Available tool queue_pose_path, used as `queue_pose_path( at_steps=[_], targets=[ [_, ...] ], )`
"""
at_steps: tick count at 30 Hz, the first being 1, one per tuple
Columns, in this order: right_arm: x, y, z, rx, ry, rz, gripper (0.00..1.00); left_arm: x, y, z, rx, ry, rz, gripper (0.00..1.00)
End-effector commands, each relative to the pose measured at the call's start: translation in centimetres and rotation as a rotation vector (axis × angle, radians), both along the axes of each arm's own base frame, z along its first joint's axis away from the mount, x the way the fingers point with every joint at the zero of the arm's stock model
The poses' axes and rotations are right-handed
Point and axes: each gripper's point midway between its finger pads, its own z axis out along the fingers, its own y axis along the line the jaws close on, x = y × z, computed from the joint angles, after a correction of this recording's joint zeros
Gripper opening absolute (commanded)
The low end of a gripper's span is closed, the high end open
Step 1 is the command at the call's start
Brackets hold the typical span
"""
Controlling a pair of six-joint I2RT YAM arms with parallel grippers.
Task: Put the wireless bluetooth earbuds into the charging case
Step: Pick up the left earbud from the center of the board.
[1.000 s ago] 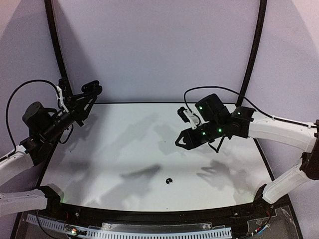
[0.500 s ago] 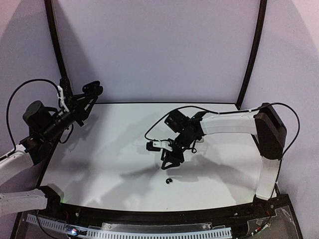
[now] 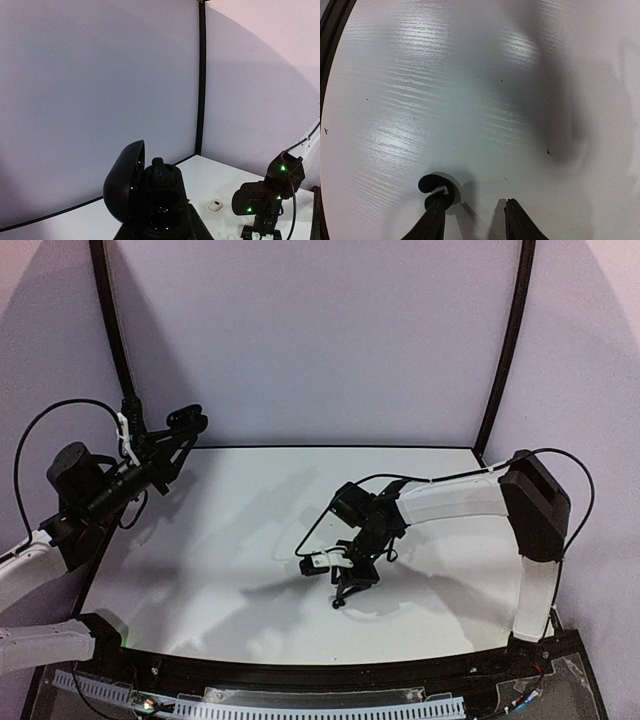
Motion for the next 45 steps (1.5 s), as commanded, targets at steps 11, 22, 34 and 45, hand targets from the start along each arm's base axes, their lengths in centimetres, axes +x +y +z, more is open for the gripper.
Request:
queue_pose_path(
  at_steps=[11, 22, 34, 45],
  targets=[
    [0.1, 1.2, -1.1, 0.001, 0.013, 0.008, 0.4, 0.0, 0.1, 0.7, 0.005, -0.014, 0.002, 0.01],
    [-2.9, -0.5, -0.3, -0.025, 0.026, 0.043, 0.41, 0.1, 0.1, 0.3, 0.011, -0.007, 0.005, 0.01],
    [-4.5, -0.1, -1.1, -0.04, 0.067, 0.04, 0.33, 0.2, 0.0, 0.0, 0.016, 0.001, -0.001, 0.01],
    [-6.4, -0.8, -0.2, -0.062, 0.142, -0.006, 0.32, 0.2, 0.0, 0.0, 0.02, -0.002, 0.003, 0.01]
  ],
)
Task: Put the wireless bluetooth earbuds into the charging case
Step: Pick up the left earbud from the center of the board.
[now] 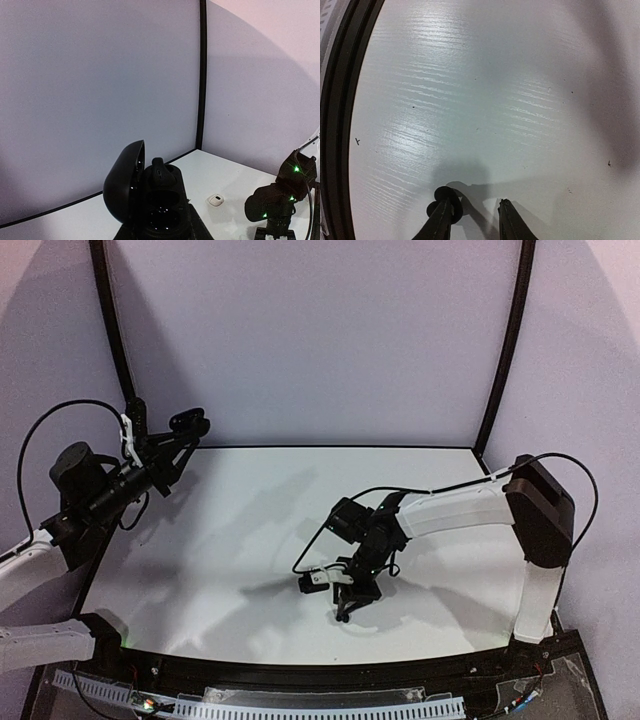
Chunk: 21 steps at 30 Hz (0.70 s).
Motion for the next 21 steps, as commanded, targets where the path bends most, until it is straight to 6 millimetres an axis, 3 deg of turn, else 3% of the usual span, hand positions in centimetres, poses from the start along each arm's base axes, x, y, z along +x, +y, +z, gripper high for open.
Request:
queue_pose_path(
  at_steps=[1, 6, 18, 21],
  targets=[
    [-2.3, -0.9, 0.4, -0.034, 0.068, -0.025, 0.32, -0.1, 0.1, 0.8, -0.001, -0.022, 0.001, 0.01],
    [-3.3, -1.0, 0.5, -0.035, 0.109, -0.034, 0.29, -0.1, 0.1, 0.7, 0.002, -0.023, -0.001, 0.01],
    [-3.6, -0.9, 0.6, -0.046, 0.136, -0.045, 0.02, -0.2, 0.1, 0.7, 0.002, -0.024, -0.001, 0.01],
    [-3.5, -0.8, 1.0, -0.052, 0.141, -0.057, 0.0, -0.2, 0.0, 0.7, 0.004, -0.025, -0.007, 0.01]
  ],
)
